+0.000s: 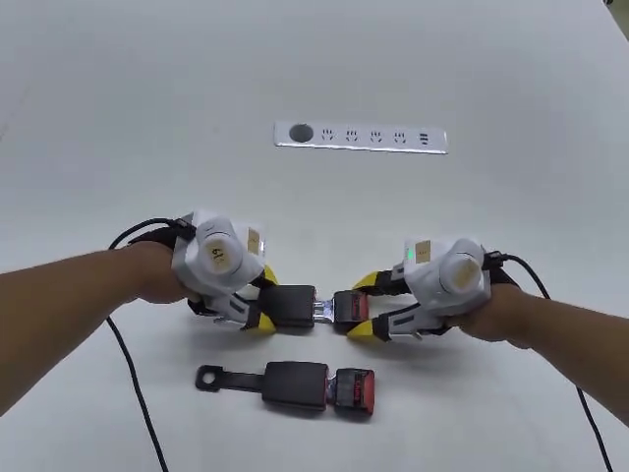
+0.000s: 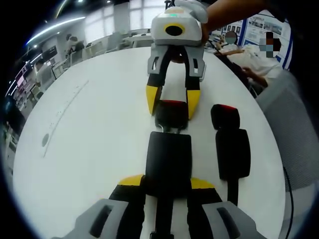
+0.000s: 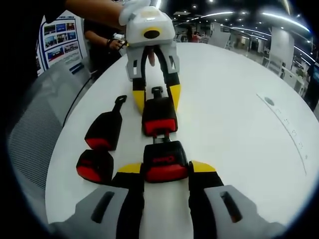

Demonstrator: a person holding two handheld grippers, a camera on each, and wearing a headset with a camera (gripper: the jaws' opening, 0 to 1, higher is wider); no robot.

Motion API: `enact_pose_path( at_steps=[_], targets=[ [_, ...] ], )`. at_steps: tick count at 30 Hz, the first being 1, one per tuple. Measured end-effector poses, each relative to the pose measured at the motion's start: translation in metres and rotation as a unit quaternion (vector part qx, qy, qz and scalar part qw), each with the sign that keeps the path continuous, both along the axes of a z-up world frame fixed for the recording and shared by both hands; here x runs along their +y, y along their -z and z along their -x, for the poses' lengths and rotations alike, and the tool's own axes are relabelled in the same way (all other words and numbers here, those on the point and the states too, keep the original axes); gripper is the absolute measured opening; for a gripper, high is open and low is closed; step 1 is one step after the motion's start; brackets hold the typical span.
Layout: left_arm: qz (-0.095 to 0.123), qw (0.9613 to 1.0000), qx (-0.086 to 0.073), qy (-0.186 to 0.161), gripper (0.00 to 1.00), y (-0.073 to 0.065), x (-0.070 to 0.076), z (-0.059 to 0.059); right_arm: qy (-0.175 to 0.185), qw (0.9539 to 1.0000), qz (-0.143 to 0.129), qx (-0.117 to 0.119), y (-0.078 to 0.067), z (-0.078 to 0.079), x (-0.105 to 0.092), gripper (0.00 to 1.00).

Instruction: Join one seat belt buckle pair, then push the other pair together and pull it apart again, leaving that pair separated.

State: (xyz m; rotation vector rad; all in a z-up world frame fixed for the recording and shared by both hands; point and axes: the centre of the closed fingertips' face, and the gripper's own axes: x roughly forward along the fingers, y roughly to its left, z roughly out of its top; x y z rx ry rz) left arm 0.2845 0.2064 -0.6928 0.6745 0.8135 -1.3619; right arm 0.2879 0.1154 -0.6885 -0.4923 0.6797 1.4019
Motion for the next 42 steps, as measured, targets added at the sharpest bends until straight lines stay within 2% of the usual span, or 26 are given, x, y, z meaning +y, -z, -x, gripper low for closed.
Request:
enact_pose_path(
  at_steps=[14, 18, 27, 42],
  targets=[
    [-0.017, 0.9997, -0.001, 0.015, 0.32, 0.0, -0.001, 0.001, -0.001, 1.0, 0.005, 0.001, 0.003, 0.002, 0.007, 0.33],
    [-0.02, 0.9997, -0.001, 0.016, 0.32, 0.0, -0.001, 0.001, 0.004, 1.0, -0.001, -0.001, 0.002, 0.004, 0.017, 0.33],
    [-0.012, 0.9997, -0.001, 0.019, 0.32, 0.0, 0.001, 0.0, 0.017, 0.9998, 0.003, 0.001, 0.001, 0.003, 0.019, 0.32],
    [-0.019, 0.9994, -0.005, 0.028, 0.32, -0.001, 0.0, 0.001, 0.011, 0.9998, 0.018, -0.005, 0.002, 0.004, 0.022, 0.32]
  ],
)
